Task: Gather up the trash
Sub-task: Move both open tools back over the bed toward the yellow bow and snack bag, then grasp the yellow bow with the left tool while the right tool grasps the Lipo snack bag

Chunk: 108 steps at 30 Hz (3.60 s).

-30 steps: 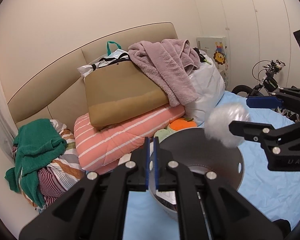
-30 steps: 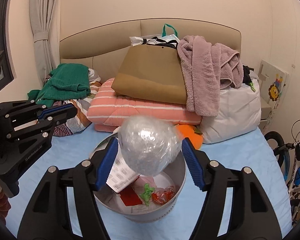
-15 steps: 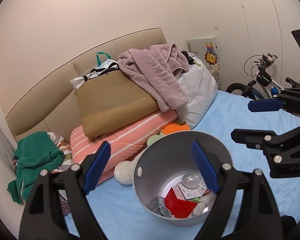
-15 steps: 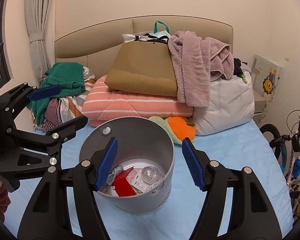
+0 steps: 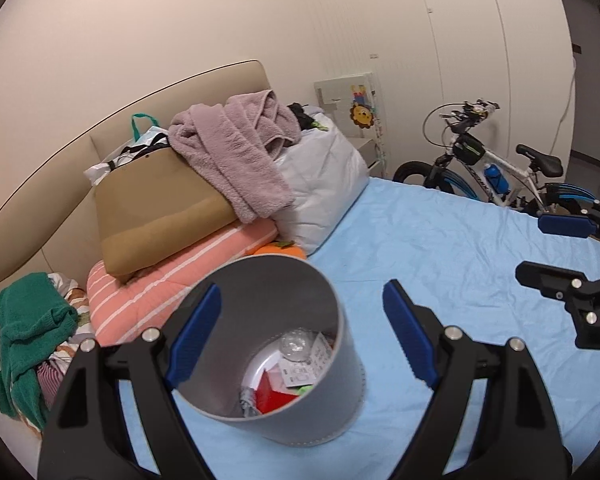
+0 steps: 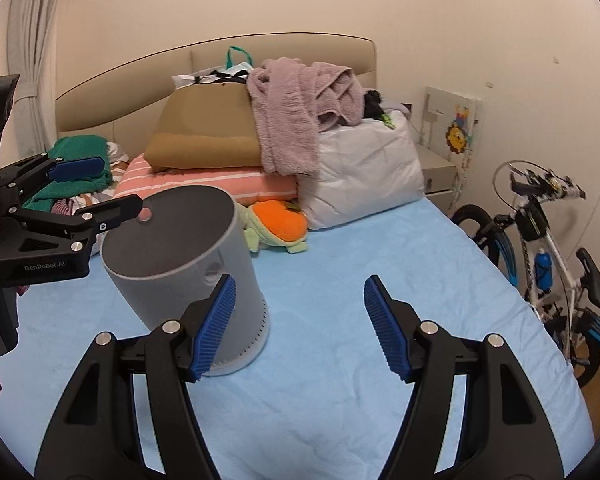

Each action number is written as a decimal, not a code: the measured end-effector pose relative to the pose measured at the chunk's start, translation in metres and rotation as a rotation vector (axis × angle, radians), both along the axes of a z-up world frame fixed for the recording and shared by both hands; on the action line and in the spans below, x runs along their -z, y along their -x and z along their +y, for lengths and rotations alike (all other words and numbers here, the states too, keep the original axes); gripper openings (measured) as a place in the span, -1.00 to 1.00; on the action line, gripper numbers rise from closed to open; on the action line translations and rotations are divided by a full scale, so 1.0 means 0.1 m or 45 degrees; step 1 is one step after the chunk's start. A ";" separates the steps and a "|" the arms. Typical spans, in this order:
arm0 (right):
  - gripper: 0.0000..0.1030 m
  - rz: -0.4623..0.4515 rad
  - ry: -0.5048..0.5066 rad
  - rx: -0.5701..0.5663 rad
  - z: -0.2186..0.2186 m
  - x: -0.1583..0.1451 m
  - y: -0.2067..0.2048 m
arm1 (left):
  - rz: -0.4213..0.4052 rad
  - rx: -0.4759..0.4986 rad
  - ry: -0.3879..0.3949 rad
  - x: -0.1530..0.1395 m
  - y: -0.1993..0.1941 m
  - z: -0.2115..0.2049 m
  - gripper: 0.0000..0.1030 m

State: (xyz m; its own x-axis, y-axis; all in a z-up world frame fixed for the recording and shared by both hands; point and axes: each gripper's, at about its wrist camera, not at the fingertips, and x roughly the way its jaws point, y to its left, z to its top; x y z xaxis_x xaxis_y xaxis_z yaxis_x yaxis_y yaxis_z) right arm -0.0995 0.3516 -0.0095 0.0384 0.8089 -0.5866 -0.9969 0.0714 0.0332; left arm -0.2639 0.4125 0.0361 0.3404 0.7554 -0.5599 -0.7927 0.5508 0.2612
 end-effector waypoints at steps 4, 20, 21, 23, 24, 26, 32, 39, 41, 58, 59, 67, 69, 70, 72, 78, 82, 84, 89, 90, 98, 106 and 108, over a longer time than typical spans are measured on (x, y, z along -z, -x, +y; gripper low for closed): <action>0.26 -0.024 0.008 0.170 -0.57 0.16 -0.38 | -0.003 0.131 0.009 0.14 -0.46 -0.34 0.61; 0.26 -0.087 0.075 1.035 -3.57 0.76 -1.98 | 0.024 0.727 0.203 0.95 -2.59 -2.06 0.60; 0.26 -0.084 0.078 1.077 -3.74 0.78 -2.05 | 0.023 0.759 0.212 0.97 -2.68 -2.17 0.60; 0.26 -0.088 0.084 1.162 -4.11 0.85 -2.17 | 0.022 0.826 0.236 1.04 -2.89 -2.42 0.60; 0.26 -0.095 0.091 1.206 -4.28 0.88 -2.23 | 0.025 0.856 0.248 1.07 -2.99 -2.54 0.60; 0.26 -0.105 0.107 1.271 -4.58 0.95 -2.34 | 0.034 0.914 0.268 1.15 -3.17 -2.80 0.60; 0.26 -0.142 0.183 1.401 -5.34 1.18 -2.64 | 0.053 1.074 0.338 1.38 -3.63 -3.49 0.60; 0.26 -0.094 0.249 1.456 -5.97 1.53 -2.91 | 0.125 1.236 0.387 1.74 -4.09 -4.32 0.60; 0.26 -0.079 0.261 1.450 -6.09 1.67 -2.98 | 0.139 1.266 0.401 1.84 -4.19 -4.51 0.60; 0.26 0.088 0.325 1.375 -6.39 2.64 -3.55 | 0.253 1.313 0.551 2.94 -4.84 -5.27 0.60; 0.26 0.095 0.328 1.372 -6.40 2.69 -3.58 | 0.259 1.316 0.546 2.98 -4.87 -5.30 0.60; 0.43 0.128 0.350 1.349 -6.41 2.98 -3.78 | 0.305 1.355 0.521 3.31 -5.12 -5.46 0.60; 0.43 0.146 0.354 1.342 -6.41 3.05 -3.81 | 0.310 1.355 0.517 3.38 -5.17 -5.47 0.60; 0.43 0.152 0.357 1.339 -6.42 3.08 -3.82 | 0.312 1.357 0.525 3.42 -5.20 -5.47 0.58; 0.43 0.164 0.359 1.331 -6.41 3.12 -3.83 | 0.312 1.359 0.537 3.47 -5.24 -5.48 0.47; 0.41 0.169 0.375 1.305 -6.35 3.22 -3.82 | 0.347 1.391 0.540 3.66 -5.26 -5.57 -0.09; 0.19 0.173 0.383 1.294 -6.34 3.24 -3.83 | 0.334 1.380 0.541 3.66 -5.30 -5.52 -0.50; 0.17 0.169 0.373 1.294 -6.34 3.23 -3.82 | 0.320 1.362 0.581 3.65 -5.35 -5.44 -0.66; 0.15 0.157 0.355 1.292 -6.34 3.15 -3.82 | 0.297 1.346 0.600 3.61 -5.36 -5.31 -0.76; 0.15 0.155 0.353 1.292 -6.34 3.13 -3.82 | 0.288 1.345 0.605 3.59 -5.36 -5.30 -0.77; 0.15 0.147 0.364 1.272 -6.28 3.00 -3.76 | 0.213 1.323 0.644 3.38 -5.23 -5.11 -0.77; 0.15 0.096 0.349 1.202 -6.05 2.71 -3.56 | 0.164 1.286 0.639 3.11 -4.93 -4.82 -0.77; 0.15 0.052 0.351 1.174 -5.95 2.59 -3.49 | 0.145 1.269 0.630 3.01 -4.83 -4.70 -0.77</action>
State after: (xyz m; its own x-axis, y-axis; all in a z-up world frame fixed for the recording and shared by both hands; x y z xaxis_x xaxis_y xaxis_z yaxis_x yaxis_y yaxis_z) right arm 0.2491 -0.2432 -0.2690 0.5653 0.3042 -0.7667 -0.5434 0.8367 -0.0687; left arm 0.2188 -0.0577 -0.2647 0.5971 -0.1411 -0.7896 0.0752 0.9899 -0.1200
